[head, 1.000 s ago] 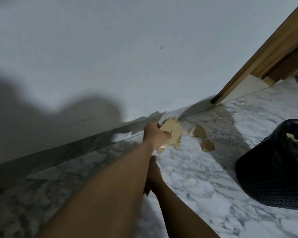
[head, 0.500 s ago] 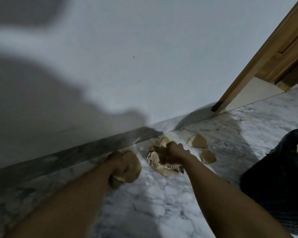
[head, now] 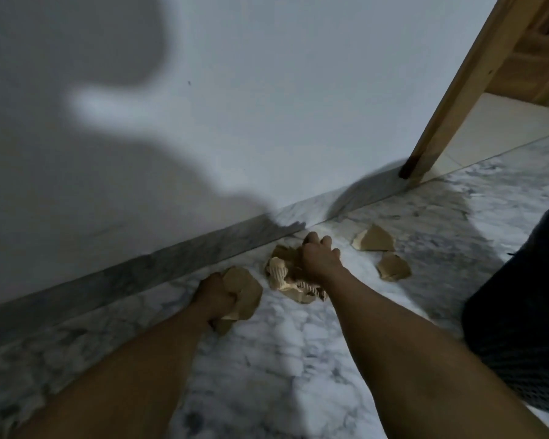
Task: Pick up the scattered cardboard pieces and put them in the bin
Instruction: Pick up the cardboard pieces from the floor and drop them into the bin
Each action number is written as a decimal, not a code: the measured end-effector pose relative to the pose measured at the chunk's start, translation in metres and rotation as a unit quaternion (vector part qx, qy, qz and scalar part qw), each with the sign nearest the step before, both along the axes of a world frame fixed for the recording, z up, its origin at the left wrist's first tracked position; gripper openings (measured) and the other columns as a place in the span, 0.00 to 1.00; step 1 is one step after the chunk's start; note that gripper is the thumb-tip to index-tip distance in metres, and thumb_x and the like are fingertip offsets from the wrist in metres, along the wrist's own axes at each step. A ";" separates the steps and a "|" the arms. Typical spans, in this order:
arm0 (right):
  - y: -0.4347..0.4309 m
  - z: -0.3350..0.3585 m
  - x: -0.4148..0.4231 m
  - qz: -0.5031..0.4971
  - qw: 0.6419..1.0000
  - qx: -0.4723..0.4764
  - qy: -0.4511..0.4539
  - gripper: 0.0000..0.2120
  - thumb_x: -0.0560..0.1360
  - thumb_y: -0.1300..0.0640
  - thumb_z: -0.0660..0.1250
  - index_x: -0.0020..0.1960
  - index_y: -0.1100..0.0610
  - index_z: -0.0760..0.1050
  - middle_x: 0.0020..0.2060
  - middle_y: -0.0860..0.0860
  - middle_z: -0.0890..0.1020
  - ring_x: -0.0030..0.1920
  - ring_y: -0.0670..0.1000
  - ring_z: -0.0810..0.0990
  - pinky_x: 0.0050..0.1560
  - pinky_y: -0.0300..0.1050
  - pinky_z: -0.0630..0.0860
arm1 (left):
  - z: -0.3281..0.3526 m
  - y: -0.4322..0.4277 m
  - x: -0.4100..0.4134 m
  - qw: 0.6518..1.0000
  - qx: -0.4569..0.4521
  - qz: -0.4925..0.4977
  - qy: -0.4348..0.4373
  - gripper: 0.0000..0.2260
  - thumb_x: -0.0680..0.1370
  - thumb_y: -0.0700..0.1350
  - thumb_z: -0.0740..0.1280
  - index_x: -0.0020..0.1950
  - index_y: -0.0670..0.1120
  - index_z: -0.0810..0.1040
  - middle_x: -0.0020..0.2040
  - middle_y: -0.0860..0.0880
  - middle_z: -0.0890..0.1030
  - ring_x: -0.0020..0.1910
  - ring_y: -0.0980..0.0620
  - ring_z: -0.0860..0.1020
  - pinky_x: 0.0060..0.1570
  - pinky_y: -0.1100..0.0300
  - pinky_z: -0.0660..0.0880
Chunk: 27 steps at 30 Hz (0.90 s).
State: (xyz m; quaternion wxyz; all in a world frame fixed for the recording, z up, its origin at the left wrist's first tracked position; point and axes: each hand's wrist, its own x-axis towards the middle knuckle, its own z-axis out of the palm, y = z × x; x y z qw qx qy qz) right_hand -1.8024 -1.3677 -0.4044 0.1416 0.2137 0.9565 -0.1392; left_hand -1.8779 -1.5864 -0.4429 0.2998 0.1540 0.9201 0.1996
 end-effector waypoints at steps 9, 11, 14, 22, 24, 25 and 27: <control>0.054 0.017 0.080 -0.199 0.951 -0.199 0.128 0.28 0.66 0.44 0.79 0.61 0.56 0.77 0.52 0.50 0.81 0.52 0.51 0.80 0.48 0.44 0.73 | 0.027 0.041 -0.003 0.996 0.076 0.013 -0.035 0.29 0.69 0.51 0.71 0.68 0.38 0.75 0.66 0.39 0.77 0.63 0.42 0.76 0.60 0.51 0.75; 0.095 0.004 0.110 -0.321 0.908 -0.217 0.157 0.44 0.54 0.35 0.82 0.63 0.56 0.74 0.55 0.50 0.81 0.54 0.53 0.81 0.52 0.50 0.79 | 0.049 0.071 0.005 0.991 0.117 -0.003 -0.060 0.31 0.66 0.51 0.73 0.65 0.36 0.76 0.61 0.43 0.79 0.59 0.46 0.78 0.51 0.60 0.74; 0.119 0.007 0.147 -0.400 0.876 -0.237 0.128 0.38 0.58 0.44 0.82 0.63 0.57 0.78 0.56 0.56 0.82 0.53 0.58 0.83 0.52 0.56 0.82 | 0.060 0.119 0.015 0.989 0.121 -0.049 -0.070 0.22 0.74 0.43 0.73 0.65 0.37 0.76 0.62 0.41 0.79 0.60 0.44 0.78 0.54 0.60 0.74; 0.118 0.002 0.144 -0.375 0.901 -0.215 0.045 0.33 0.67 0.43 0.78 0.65 0.61 0.77 0.60 0.60 0.80 0.54 0.57 0.80 0.49 0.47 0.75 | 0.017 0.154 0.039 0.986 -0.070 -0.135 0.075 0.34 0.75 0.60 0.67 0.76 0.49 0.62 0.78 0.49 0.53 0.75 0.42 0.57 0.70 0.47 0.64; 0.126 -0.002 0.128 -0.382 0.901 -0.203 0.034 0.47 0.57 0.35 0.76 0.68 0.61 0.73 0.64 0.61 0.76 0.61 0.62 0.77 0.50 0.46 0.72 | 0.014 0.159 0.032 0.980 -0.085 -0.152 0.095 0.32 0.73 0.61 0.69 0.73 0.51 0.66 0.73 0.48 0.60 0.71 0.42 0.62 0.65 0.47 0.69; 0.131 -0.004 0.119 -0.391 0.897 -0.205 0.030 0.53 0.53 0.33 0.75 0.70 0.62 0.70 0.66 0.62 0.73 0.63 0.63 0.75 0.51 0.46 0.72 | 0.013 0.162 0.029 0.978 -0.091 -0.161 0.096 0.32 0.72 0.60 0.71 0.72 0.50 0.67 0.71 0.47 0.62 0.69 0.42 0.64 0.63 0.48 0.71; 0.139 -0.009 0.103 -0.372 0.912 -0.173 -0.007 0.57 0.51 0.32 0.75 0.71 0.62 0.66 0.67 0.62 0.71 0.65 0.64 0.72 0.58 0.50 0.73 | 0.010 0.167 0.024 0.982 -0.092 -0.147 0.074 0.37 0.70 0.61 0.74 0.72 0.46 0.65 0.70 0.44 0.63 0.67 0.41 0.67 0.60 0.50 0.72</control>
